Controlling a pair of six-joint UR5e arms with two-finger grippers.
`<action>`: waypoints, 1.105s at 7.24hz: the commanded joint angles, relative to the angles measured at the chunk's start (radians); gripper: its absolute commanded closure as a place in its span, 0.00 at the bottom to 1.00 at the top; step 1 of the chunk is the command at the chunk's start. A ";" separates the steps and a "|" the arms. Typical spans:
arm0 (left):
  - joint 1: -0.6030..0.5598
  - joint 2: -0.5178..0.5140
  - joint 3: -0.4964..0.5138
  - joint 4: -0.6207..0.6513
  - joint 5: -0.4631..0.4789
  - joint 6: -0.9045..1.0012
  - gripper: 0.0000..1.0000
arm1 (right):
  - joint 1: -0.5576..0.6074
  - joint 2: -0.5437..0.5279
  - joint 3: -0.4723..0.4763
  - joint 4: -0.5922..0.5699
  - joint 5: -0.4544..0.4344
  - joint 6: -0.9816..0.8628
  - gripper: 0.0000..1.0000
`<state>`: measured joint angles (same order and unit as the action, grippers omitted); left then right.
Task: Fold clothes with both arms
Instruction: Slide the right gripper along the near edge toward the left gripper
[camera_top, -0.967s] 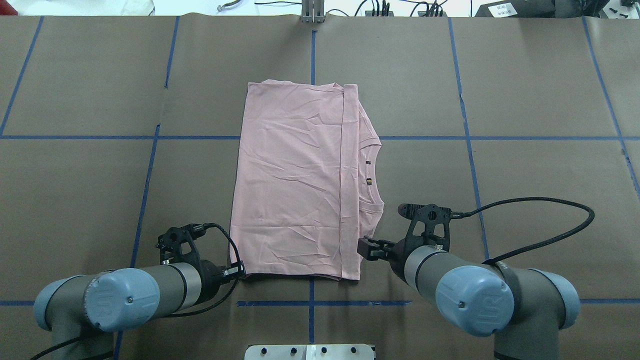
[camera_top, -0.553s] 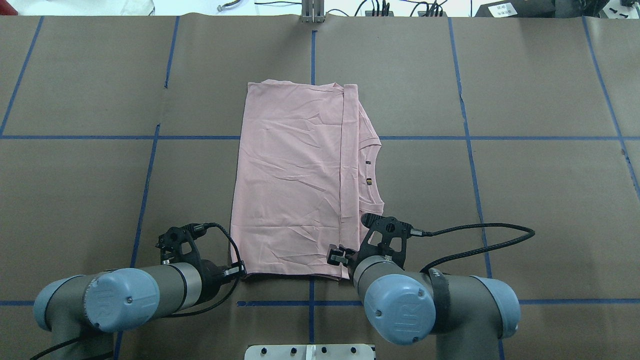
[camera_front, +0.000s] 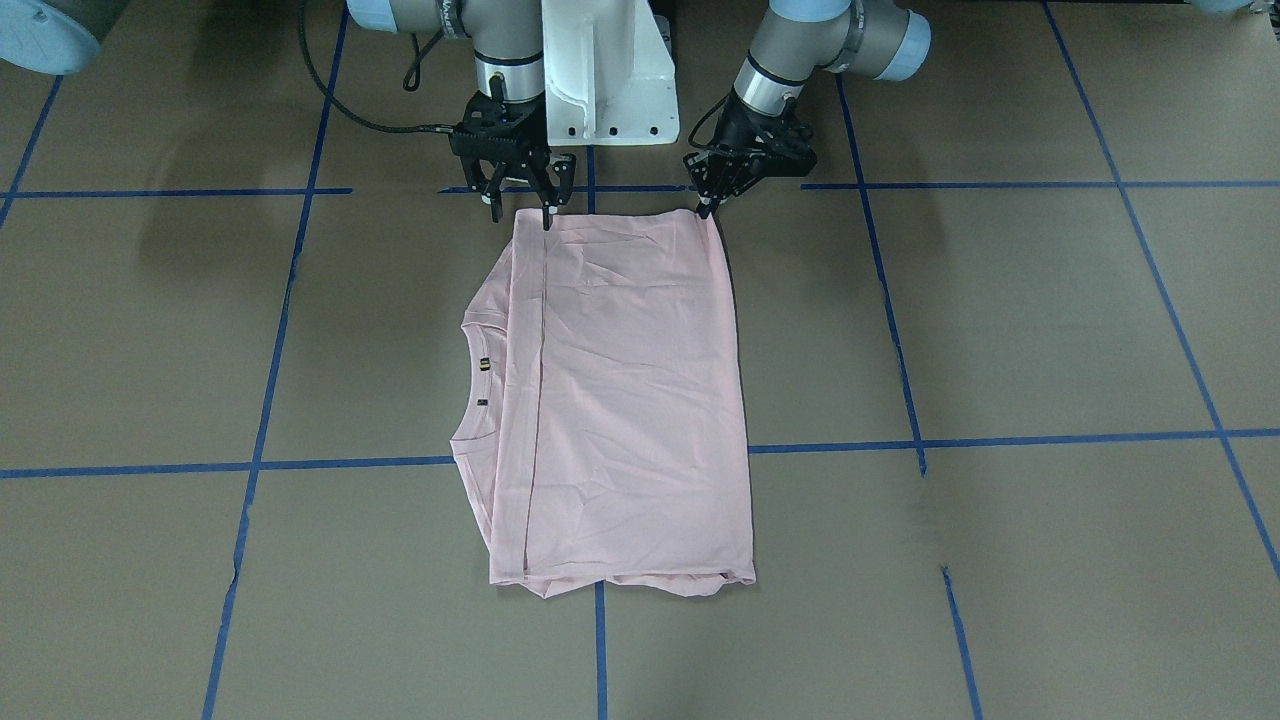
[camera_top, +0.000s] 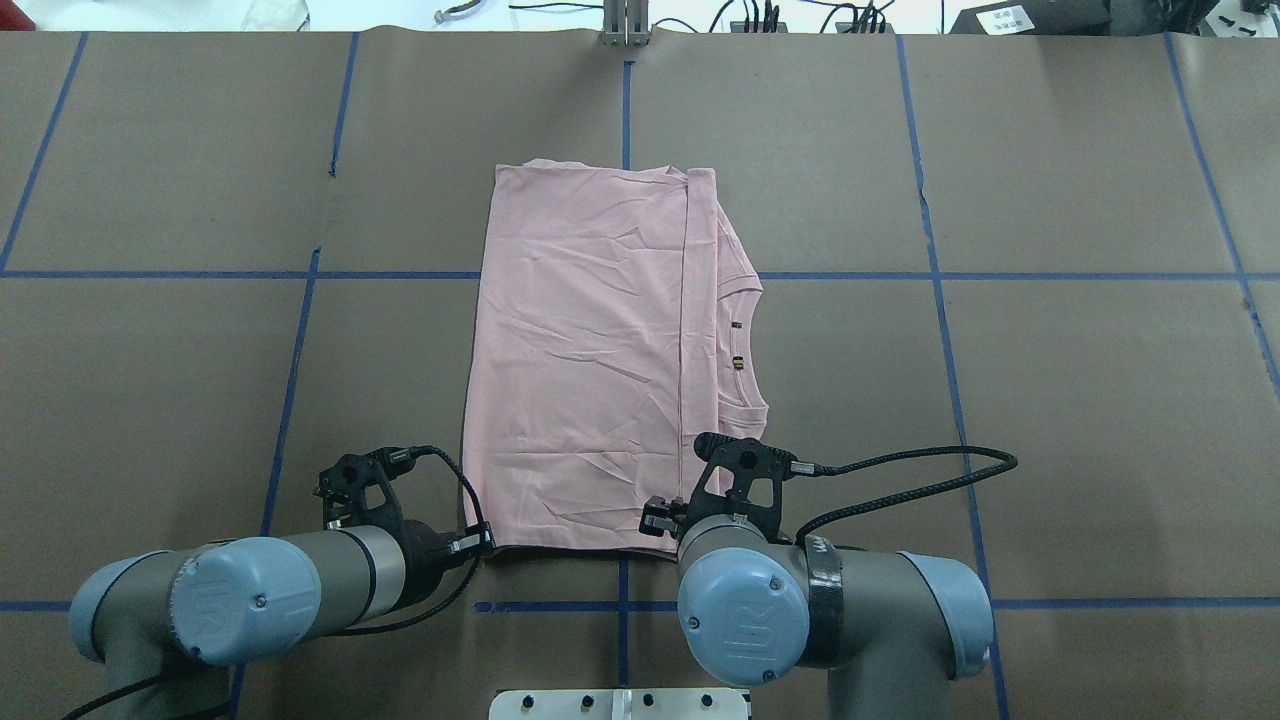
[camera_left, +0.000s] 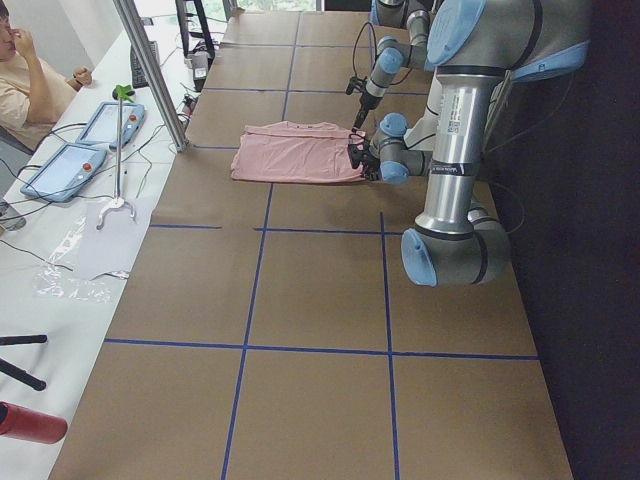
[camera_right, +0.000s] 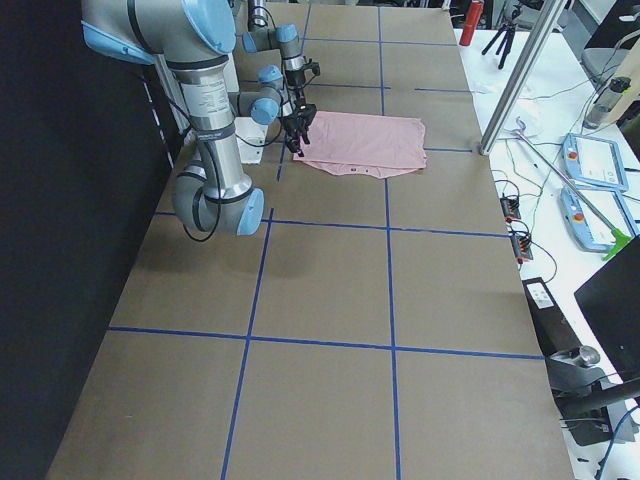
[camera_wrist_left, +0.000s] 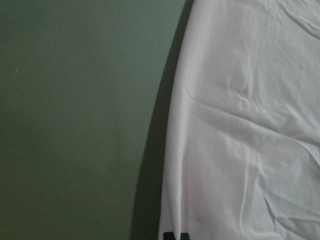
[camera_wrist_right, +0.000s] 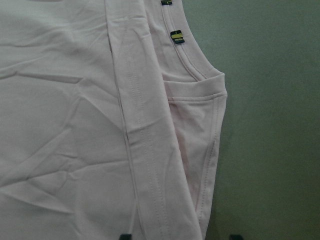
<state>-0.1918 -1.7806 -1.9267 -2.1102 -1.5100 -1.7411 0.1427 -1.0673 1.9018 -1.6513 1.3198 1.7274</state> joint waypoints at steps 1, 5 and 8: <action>0.000 0.000 0.000 -0.001 0.001 0.000 1.00 | 0.000 0.006 -0.033 0.001 -0.001 0.001 0.33; 0.000 0.001 0.000 -0.001 0.001 0.000 1.00 | 0.000 0.061 -0.093 0.002 -0.001 0.011 0.40; 0.000 0.001 0.000 -0.001 0.001 0.000 1.00 | 0.000 0.063 -0.098 -0.001 -0.001 0.009 0.41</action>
<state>-0.1918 -1.7794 -1.9267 -2.1107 -1.5094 -1.7411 0.1426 -1.0055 1.8057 -1.6504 1.3192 1.7377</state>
